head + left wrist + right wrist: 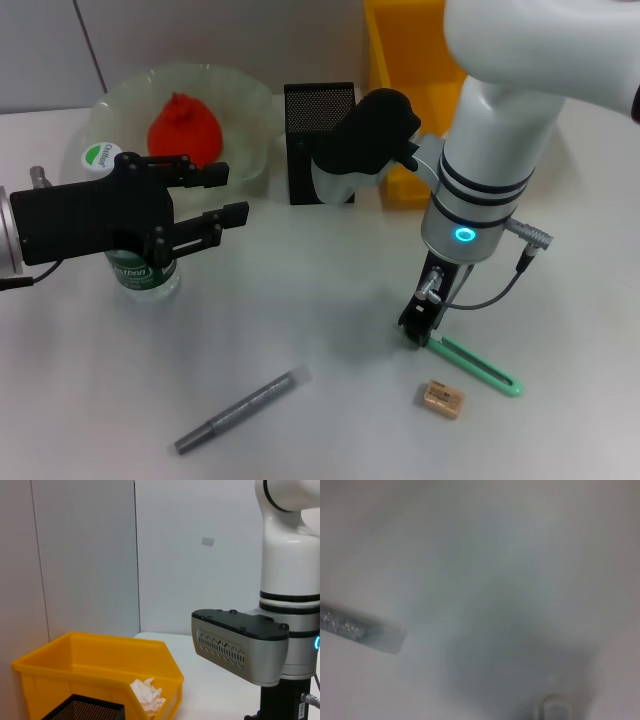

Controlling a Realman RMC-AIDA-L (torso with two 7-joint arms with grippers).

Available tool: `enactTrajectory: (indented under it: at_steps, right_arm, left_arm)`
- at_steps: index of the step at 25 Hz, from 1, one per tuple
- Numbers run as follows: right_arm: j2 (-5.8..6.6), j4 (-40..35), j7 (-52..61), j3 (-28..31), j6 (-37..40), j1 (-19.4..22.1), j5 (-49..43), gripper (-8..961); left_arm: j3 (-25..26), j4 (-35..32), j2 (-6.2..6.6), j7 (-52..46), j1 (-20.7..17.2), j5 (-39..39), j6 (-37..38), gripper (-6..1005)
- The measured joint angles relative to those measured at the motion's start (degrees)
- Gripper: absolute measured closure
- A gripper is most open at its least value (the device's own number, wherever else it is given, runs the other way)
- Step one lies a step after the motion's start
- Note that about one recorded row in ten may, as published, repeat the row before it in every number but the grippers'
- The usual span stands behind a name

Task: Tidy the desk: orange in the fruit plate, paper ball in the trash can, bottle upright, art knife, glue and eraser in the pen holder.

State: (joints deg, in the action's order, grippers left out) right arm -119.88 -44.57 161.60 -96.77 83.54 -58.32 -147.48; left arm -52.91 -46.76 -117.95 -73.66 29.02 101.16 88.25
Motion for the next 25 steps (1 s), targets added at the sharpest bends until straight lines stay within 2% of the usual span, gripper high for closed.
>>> enactTrajectory:
  at_steps: [8, 12, 16, 25]
  right_arm:
    - [-0.01, -0.3, 0.0, 0.3, 0.3, 0.3, 0.0, 771]
    - [0.01, -2.0, 0.0, 1.0, 0.8, 0.8, 0.0, 771]
    - [0.51, -9.0, 0.0, 4.1, 2.7, 2.8, -0.4, 772]
    - [0.62, -19.4, 0.0, 8.9, 5.4, 4.1, -4.5, 772]
  left_arm:
    - [0.0, 0.0, 0.0, 0.0, 0.0, 0.0, 0.1, 518]
    - [0.0, 0.0, 0.0, 0.0, -0.1, 0.0, 0.1, 518]
    - [0.0, -0.1, 0.0, 0.0, -0.3, 0.0, 0.2, 518]
    - [-0.1, -0.1, 0.0, 0.0, -0.5, 0.0, 0.3, 519]
